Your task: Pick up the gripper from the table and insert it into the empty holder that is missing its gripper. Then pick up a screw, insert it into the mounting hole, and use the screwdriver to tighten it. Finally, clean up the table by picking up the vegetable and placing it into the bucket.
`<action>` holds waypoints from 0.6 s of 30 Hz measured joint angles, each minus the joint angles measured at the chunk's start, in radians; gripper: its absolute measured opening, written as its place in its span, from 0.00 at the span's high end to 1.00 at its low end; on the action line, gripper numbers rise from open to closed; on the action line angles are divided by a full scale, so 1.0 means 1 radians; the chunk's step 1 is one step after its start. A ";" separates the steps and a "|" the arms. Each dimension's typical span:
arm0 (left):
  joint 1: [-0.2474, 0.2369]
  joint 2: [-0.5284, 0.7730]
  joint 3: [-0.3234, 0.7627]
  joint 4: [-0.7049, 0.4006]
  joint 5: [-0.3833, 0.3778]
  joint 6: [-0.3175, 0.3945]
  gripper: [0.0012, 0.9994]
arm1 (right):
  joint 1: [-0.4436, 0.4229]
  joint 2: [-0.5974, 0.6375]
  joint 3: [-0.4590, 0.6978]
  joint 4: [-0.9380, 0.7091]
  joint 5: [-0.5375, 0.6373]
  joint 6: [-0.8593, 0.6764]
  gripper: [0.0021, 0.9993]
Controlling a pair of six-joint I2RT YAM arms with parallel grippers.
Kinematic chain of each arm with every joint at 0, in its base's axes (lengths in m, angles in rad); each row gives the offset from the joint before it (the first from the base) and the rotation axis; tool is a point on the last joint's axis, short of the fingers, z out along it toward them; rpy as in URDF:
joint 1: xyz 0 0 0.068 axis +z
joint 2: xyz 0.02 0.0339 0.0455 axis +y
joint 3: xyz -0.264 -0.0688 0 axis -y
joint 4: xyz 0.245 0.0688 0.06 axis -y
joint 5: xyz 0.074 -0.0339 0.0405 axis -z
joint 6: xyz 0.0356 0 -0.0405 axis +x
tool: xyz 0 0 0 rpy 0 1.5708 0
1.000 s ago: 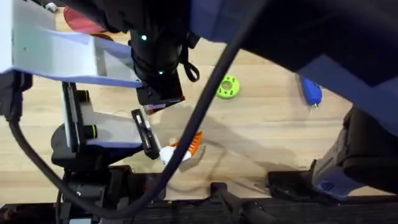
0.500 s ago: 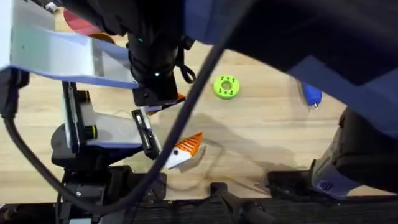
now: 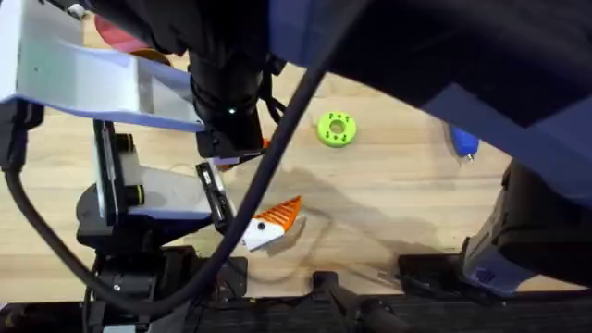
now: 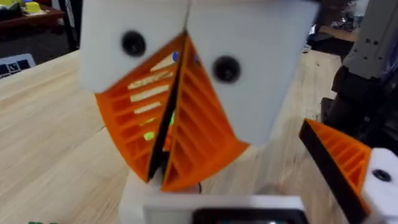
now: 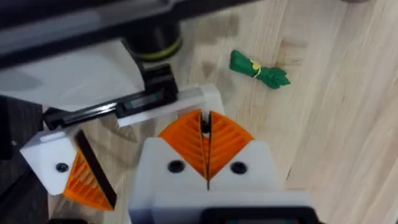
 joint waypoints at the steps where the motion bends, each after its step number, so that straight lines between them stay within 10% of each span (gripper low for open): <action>1: 0.000 0.000 0.000 0.000 0.000 0.000 0.01 | 0.000 0.000 0.000 0.000 0.000 0.000 1.00; 3: 0.000 0.000 0.000 0.000 0.000 0.001 0.01 | 0.000 0.000 0.000 0.000 0.001 0.006 0.89; 9: -0.002 0.000 0.000 -0.002 0.010 0.005 0.01 | -0.006 0.001 0.008 0.000 0.007 0.005 0.05; 18: -0.002 0.000 0.000 -0.002 0.010 0.011 0.01 | -0.017 -0.014 0.007 -0.007 0.008 0.091 0.00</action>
